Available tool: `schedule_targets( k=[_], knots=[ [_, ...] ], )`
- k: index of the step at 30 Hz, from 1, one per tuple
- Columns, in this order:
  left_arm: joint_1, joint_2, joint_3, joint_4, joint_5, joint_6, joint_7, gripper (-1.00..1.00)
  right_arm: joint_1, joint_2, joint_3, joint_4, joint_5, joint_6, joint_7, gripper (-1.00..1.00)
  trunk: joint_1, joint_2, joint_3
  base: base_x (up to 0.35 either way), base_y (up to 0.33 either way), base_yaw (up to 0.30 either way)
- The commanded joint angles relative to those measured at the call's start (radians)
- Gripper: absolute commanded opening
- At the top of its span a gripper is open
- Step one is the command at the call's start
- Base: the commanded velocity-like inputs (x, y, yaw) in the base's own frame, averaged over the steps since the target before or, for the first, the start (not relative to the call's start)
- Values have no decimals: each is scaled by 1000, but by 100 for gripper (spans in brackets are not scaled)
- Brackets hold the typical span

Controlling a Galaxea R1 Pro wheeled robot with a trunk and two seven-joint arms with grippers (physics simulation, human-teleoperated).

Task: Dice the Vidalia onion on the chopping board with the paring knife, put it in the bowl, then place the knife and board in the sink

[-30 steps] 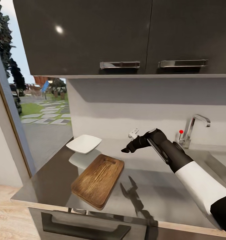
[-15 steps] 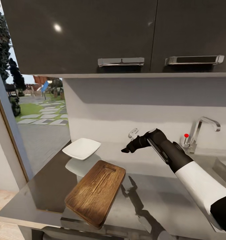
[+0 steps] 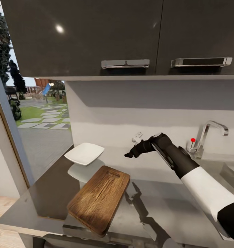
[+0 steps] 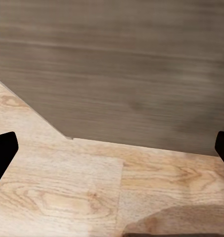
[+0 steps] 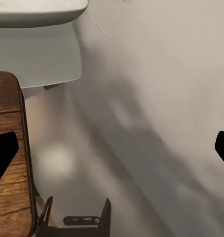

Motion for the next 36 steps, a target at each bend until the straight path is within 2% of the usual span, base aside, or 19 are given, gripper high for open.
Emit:
schedule_targets(
  k=[1,22,28,36],
  knots=[
    [0,0,1,-1,1,-1,0,100,-1,0,2,-1,1,4,2,100,0,-1,-1,0,0,0],
    [0,-2,1,-1,1,-1,0,100,-1,11,3,0,-3,-9,2,100,0,-1,-1,0,0,0],
    [0,-2,0,-1,1,-1,0,100,-1,29,3,2,-3,-36,2,100,0,-1,-1,0,0,0],
    [0,-2,0,-1,0,-1,0,100,-1,33,3,6,-3,-41,2,100,0,-1,-1,0,0,0]
  ],
)
